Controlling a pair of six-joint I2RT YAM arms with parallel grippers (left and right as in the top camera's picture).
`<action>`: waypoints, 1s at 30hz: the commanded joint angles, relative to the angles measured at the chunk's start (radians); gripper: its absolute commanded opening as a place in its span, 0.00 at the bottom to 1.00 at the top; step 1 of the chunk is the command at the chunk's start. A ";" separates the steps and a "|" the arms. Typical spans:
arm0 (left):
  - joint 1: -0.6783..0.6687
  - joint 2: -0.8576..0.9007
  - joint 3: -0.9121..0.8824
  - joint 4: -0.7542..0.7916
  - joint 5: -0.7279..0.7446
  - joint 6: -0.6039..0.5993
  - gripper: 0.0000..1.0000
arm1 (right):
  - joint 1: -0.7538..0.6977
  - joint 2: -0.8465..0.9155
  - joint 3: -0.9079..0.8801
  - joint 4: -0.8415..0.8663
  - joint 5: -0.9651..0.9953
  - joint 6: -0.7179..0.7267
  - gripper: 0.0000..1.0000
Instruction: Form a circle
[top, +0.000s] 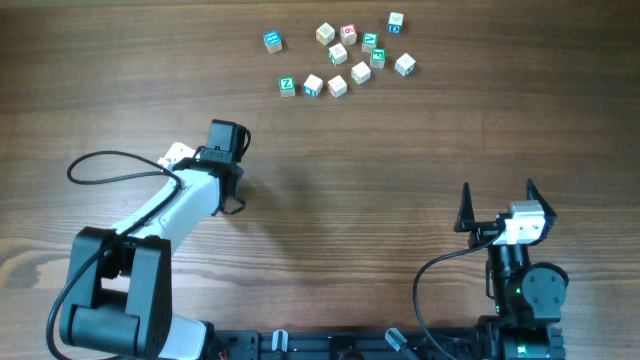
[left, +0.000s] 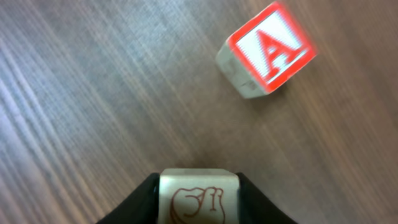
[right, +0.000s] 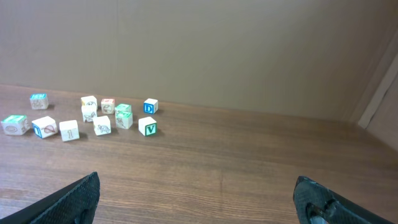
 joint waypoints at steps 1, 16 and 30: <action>0.005 -0.004 -0.006 -0.064 0.015 -0.014 0.55 | -0.005 -0.004 -0.001 0.002 -0.013 -0.009 1.00; 0.005 -0.009 -0.005 -0.123 -0.014 0.099 0.51 | -0.005 -0.004 -0.001 0.002 -0.013 -0.009 1.00; 0.008 -0.027 -0.001 -0.143 0.255 0.117 1.00 | -0.005 -0.004 -0.001 0.002 -0.013 -0.008 1.00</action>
